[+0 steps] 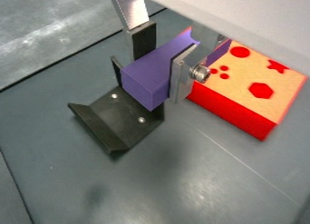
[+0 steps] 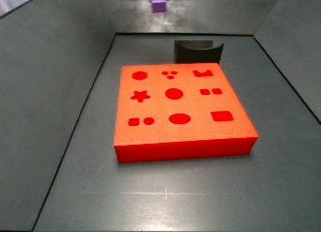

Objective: Pick up the rectangle object. Move up. Place the rectangle object on the fixture. Regrasp the rectangle object. Move to above the board. Insert the rectangle object.
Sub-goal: Place the rectangle object on the fixture.

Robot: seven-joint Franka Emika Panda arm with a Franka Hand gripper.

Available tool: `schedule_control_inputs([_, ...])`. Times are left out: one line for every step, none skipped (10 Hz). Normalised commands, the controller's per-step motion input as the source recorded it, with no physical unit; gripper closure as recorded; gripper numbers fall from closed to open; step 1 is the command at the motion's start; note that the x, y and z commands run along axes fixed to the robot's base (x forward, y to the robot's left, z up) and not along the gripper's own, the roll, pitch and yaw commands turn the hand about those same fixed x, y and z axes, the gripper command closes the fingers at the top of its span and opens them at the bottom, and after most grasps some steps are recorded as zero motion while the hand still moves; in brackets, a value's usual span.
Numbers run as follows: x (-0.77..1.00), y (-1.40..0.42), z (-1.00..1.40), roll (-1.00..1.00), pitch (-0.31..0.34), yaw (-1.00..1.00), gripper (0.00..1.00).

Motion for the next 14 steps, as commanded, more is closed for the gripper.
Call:
schedule_control_inputs([1.0,0.0,-0.08,0.08,-0.004,0.07,1.0])
schedule_control_inputs([1.0,0.0,-0.08,0.09,0.007,0.06,1.0])
schedule_control_inputs([1.0,0.19,0.17,-1.0,0.223,-0.04,1.0])
schedule_control_inputs([1.0,0.21,0.19,-1.0,0.235,-0.06,1.0])
schedule_control_inputs([1.0,0.21,0.19,-1.0,0.242,-0.07,1.0])
schedule_control_inputs([1.0,0.16,0.11,-1.0,0.24,-0.08,1.0])
schedule_control_inputs([1.0,0.14,0.08,-1.0,0.238,-0.09,1.0])
schedule_control_inputs([0.97,0.11,0.06,-1.0,0.241,-0.1,1.0])
schedule_control_inputs([0.87,0.09,0.04,-1.0,0.245,-0.12,1.0])
schedule_control_inputs([0.75,0.07,0.01,-1.0,0.246,-0.15,1.0])
schedule_control_inputs([0.67,0.06,0.0,-0.91,0.226,-0.16,1.0])
schedule_control_inputs([0.58,0.06,0.0,-0.74,0.183,-0.16,1.0])
schedule_control_inputs([0.5,0.05,0.0,-0.56,0.141,-0.15,1.0])
schedule_control_inputs([0.39,0.05,-0.01,-0.33,0.103,-0.14,1.0])
